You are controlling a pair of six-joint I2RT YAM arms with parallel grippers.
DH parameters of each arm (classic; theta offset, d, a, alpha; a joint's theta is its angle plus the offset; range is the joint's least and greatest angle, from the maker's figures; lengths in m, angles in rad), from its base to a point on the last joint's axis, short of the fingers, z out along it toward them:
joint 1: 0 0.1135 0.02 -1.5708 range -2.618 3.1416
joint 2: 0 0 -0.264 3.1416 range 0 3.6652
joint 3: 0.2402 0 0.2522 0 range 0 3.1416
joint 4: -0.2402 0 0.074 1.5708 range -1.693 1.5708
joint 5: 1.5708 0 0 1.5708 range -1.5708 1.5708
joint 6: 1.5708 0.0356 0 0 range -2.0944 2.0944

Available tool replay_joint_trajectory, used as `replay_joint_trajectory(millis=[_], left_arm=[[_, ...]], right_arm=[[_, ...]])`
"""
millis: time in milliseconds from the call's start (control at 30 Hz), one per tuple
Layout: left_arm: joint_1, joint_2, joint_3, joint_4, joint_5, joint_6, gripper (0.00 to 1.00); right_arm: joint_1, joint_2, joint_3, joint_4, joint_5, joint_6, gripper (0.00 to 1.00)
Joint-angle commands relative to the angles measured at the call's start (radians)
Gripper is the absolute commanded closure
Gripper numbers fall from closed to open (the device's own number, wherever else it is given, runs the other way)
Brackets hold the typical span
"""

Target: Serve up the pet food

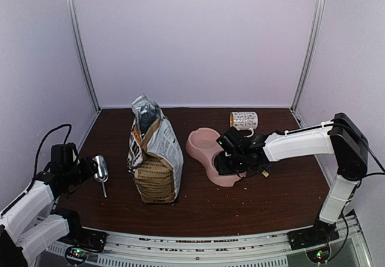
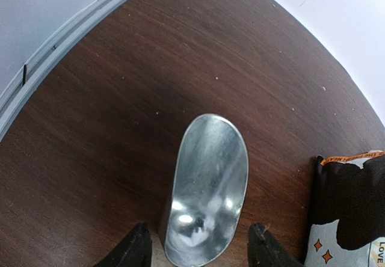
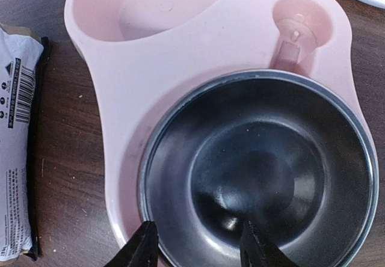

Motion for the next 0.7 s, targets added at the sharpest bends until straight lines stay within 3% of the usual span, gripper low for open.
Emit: replay_joint_trajectory(millis=[0,333,667], left_arm=[[0.008,0.012,-0.007,0.074,-0.008,0.005,0.43],[0.007,0.038,-0.006,0.088,-0.043,0.02,0.45],[0.028,0.171,0.016,0.161,-0.049,0.038,0.59]], right_arm=[[-0.004,0.025,-0.032,0.05,-0.017,0.032,0.53],[-0.006,-0.06,-0.028,0.066,-0.043,-0.012,0.53],[-0.006,-0.229,-0.041,0.024,-0.032,-0.03,0.52]])
